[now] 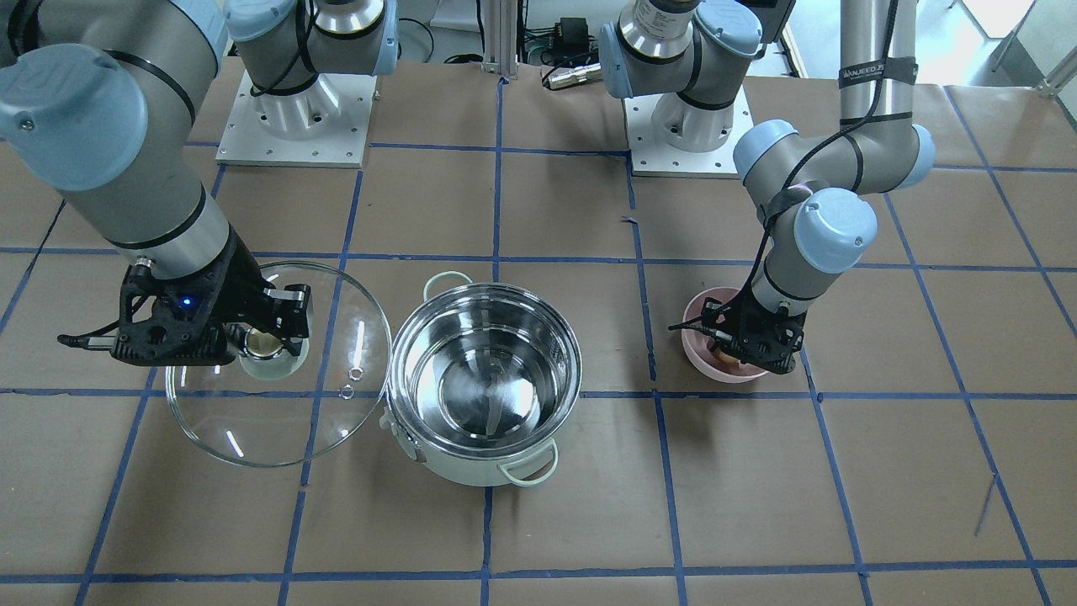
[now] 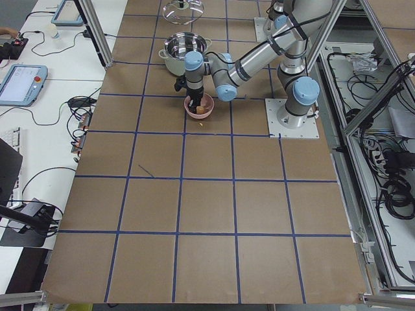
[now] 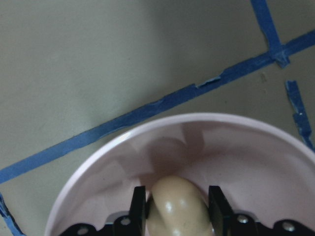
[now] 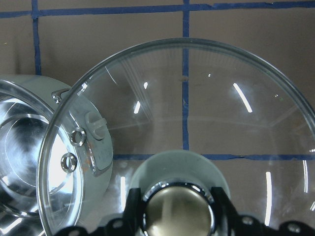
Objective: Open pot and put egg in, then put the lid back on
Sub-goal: 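Hold the lid aside with the right gripper while the left gripper lifts the egg, then carry the egg with the left gripper over the open pot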
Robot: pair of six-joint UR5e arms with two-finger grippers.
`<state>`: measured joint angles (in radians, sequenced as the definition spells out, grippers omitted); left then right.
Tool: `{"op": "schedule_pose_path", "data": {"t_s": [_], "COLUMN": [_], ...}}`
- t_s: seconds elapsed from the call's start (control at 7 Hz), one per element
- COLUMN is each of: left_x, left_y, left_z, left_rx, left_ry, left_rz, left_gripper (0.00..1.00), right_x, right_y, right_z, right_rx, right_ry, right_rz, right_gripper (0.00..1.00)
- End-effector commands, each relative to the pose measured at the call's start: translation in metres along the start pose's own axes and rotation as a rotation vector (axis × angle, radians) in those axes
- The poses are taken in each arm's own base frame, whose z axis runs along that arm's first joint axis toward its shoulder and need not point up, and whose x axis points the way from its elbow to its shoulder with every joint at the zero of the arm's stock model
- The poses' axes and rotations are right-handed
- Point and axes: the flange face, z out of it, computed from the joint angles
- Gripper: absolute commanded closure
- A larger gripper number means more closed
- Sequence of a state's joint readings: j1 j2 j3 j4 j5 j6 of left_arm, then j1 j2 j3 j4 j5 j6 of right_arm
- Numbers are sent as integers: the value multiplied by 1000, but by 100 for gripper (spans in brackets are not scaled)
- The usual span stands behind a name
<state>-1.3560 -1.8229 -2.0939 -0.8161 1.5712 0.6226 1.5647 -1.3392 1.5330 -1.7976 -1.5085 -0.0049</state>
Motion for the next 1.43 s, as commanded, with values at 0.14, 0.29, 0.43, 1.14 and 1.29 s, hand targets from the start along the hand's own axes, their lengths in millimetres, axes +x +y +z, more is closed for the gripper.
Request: {"op": "schedule_pose_path", "data": {"t_s": [0.14, 0.29, 0.43, 1.14, 1.29], "left_x": [1, 0, -2, 50, 96], "left_y": [1, -1, -7, -50, -68], "left_z": [-11, -18, -27, -157, -165], "left_rx": [15, 32, 52, 88, 106], "left_ry": [-6, -11, -23, 42, 38], "left_rz": [-3, -9, -18, -189, -229], "left_gripper": [82, 82, 82, 82, 82], "right_x": [1, 1, 1, 1, 1], "right_y": [3, 3, 3, 3, 3], "right_z": [6, 5, 5, 5, 6], "right_rx": [-11, -10, -8, -8, -11], "right_ry": [-5, -4, -4, -5, -5], "right_rz": [0, -1, -1, -1, 0], "right_gripper": [76, 76, 76, 76, 76]}}
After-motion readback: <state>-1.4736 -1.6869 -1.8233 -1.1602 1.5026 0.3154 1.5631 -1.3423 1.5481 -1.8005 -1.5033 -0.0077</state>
